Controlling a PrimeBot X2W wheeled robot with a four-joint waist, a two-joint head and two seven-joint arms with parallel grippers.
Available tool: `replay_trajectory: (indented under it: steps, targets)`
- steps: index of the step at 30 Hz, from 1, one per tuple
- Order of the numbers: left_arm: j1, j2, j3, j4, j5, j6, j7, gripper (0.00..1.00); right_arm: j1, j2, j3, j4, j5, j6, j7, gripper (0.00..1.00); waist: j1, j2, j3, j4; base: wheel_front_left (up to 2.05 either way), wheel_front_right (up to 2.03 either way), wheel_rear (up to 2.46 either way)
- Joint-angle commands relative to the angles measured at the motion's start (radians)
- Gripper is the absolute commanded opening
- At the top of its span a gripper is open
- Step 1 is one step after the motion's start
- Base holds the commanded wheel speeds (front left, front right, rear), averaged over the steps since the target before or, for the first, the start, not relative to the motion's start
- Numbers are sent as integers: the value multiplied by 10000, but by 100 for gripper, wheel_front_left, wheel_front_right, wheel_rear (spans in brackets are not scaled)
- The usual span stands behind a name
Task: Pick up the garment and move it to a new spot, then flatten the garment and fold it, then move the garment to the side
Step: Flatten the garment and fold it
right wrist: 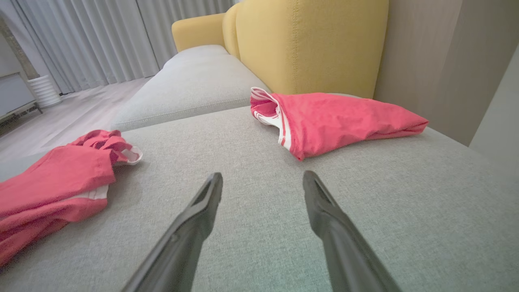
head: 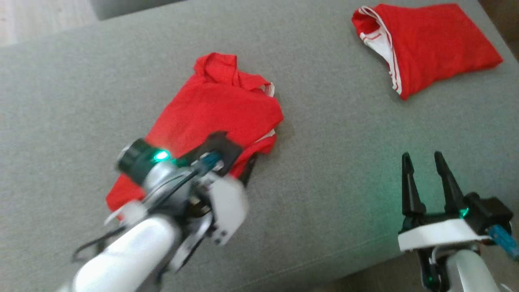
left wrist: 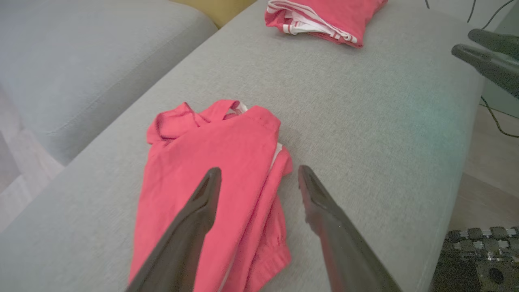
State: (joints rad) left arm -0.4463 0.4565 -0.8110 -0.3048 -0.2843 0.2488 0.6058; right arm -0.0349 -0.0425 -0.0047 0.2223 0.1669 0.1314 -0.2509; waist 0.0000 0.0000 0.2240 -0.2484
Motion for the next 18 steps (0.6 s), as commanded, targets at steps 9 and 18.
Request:
replay_trajectory:
  steps: [9, 18]
  targets:
    - [-2050, -1984, -309, 4006, 397, -507, -1470, 100, -616, -77, 492, -415, 408, -7, -109, 100, 0, 0, 838, -650, 0, 0, 0]
    - [-3249, -3168, -446, 6719, 503, -642, -2280, 100, -758, -77, 685, -296, 555, -7, -109, 100, 0, 0, 878, -868, 0, 0, 0]
